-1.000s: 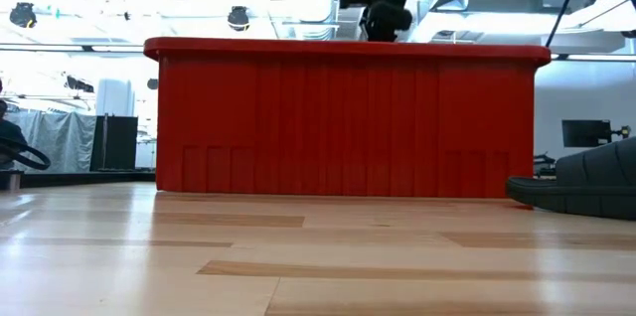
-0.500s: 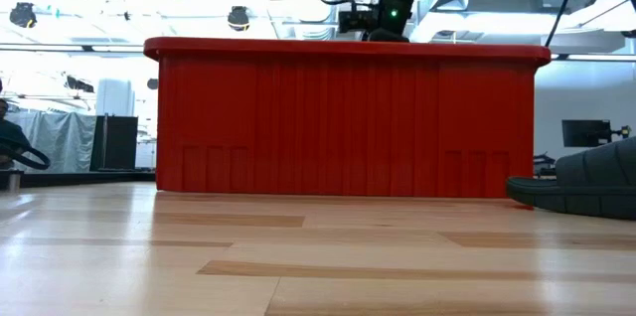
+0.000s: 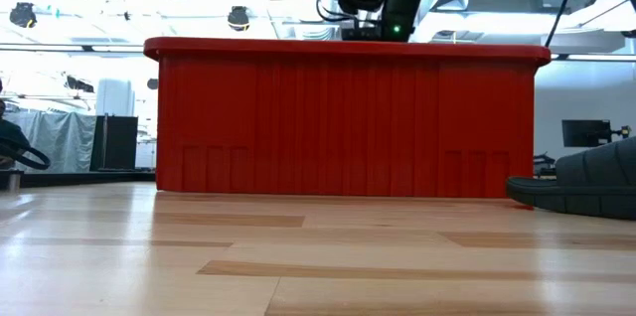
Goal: Pick and place slides into bin
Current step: Put the black slide into the red container
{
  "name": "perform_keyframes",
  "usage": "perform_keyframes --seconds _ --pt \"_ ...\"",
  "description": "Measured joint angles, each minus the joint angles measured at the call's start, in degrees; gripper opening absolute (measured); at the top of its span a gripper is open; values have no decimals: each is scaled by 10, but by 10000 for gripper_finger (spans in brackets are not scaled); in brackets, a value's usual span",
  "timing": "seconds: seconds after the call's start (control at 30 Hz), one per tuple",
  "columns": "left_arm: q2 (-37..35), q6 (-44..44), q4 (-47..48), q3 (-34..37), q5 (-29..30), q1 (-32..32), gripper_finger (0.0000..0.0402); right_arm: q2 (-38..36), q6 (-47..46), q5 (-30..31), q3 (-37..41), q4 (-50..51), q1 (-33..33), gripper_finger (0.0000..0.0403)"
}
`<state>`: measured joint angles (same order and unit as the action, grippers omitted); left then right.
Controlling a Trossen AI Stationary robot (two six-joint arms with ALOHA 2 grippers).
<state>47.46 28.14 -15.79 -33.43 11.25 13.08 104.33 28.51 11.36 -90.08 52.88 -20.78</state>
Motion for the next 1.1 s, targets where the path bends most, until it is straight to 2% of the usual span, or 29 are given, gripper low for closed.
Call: perform_keyframes --seconds 0.37,0.97,1.1 --pt "0 2 -2 0 0 0 125 0 3 -5 39 -25 -1 0" --pt "0 5 -2 0 0 0 125 0 20 -35 40 -37 -15 0" --pt "0 5 -2 0 0 0 125 21 20 -36 40 -32 -17 0"
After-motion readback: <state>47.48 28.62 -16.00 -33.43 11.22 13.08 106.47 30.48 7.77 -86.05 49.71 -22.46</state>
